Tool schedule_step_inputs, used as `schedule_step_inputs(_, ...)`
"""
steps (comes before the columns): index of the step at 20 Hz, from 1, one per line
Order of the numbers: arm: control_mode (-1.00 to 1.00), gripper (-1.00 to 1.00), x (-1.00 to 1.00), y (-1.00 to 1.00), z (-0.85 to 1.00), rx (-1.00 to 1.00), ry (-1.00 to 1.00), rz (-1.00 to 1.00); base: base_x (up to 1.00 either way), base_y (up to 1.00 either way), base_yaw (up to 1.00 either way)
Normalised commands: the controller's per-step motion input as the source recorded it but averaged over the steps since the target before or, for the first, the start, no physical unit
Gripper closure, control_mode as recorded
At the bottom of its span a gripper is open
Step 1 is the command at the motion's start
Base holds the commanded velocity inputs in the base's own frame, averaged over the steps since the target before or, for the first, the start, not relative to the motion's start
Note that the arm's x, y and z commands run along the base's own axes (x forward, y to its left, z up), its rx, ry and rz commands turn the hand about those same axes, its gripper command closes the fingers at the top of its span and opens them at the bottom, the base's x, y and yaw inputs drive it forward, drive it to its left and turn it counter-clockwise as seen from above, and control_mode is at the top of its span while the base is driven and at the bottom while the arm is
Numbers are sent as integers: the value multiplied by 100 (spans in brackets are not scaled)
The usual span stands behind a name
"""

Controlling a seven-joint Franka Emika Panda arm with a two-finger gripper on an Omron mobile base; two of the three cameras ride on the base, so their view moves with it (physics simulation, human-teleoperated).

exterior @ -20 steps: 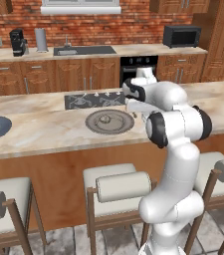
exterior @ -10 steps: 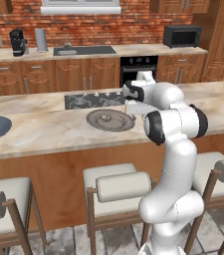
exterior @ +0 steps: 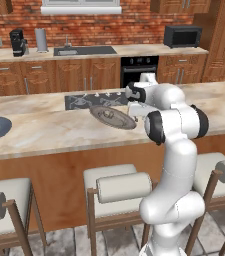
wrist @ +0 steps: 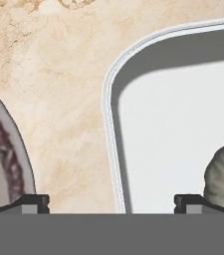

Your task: Place two dumplings into each of the tupperware containers and then place the containers in the fridge.

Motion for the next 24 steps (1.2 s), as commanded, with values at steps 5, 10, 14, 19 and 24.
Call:
schedule_step_inputs(5, -100, -100, 0, -19, -7, 0, 0, 0, 0, 0, 0)
schedule_step_inputs(10, -100, -100, 0, -16, -9, 0, 0, 0, 0, 0, 0)
schedule_step_inputs(14, -100, -100, -3, 0, -14, 0, 0, 0, 0, 0, 0)
schedule_step_inputs(19, -100, -100, -7, 0, -14, 0, 0, 0, 0, 0, 0)
schedule_step_inputs(24, -100, -100, -1, 0, -21, 0, 0, 0, 0, 0, 0)
